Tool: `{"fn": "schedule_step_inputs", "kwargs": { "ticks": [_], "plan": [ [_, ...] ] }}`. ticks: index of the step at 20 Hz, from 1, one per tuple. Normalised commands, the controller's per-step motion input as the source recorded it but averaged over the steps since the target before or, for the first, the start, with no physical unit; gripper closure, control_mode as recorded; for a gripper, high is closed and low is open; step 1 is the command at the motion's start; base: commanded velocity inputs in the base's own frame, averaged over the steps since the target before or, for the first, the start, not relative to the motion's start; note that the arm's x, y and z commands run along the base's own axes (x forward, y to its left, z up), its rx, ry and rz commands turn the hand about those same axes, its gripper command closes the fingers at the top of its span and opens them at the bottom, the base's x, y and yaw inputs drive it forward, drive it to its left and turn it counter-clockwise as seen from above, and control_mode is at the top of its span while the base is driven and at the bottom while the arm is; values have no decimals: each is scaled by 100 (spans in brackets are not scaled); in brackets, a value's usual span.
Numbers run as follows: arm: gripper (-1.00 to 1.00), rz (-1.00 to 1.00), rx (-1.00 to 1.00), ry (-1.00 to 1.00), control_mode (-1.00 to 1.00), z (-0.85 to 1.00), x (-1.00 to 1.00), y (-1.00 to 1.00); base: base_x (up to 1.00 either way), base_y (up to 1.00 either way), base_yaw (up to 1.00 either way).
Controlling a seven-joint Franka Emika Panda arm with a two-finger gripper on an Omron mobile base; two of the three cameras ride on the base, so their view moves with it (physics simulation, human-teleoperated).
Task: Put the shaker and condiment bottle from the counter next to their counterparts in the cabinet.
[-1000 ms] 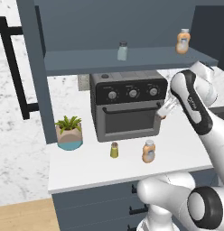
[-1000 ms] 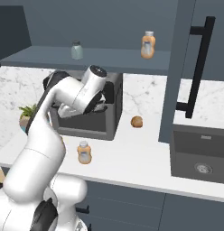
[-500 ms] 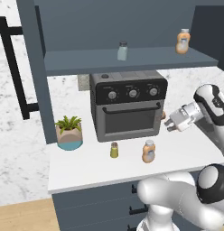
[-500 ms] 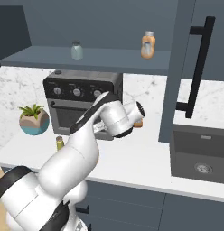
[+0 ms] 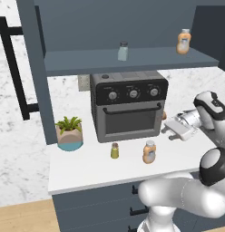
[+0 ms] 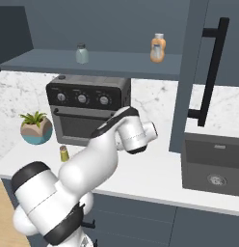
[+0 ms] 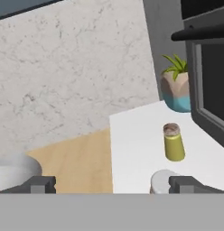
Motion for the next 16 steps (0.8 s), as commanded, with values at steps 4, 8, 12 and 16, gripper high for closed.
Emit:
{"fn": "schedule_step_inputs", "kwargs": {
  "ticks": [4, 8, 12, 16],
  "plan": [
    [-100, 21, 0, -17, -100, -6, 0, 20, 0, 0, 0],
    [-100, 0, 0, 0, -100, -1, 0, 1, 0, 0, 0],
    [-100, -5, 0, -4, -100, -19, 0, 10, 0, 0, 0],
    [-100, -13, 0, -4, -100, -27, 0, 20, 0, 0, 0]
  ]
}}
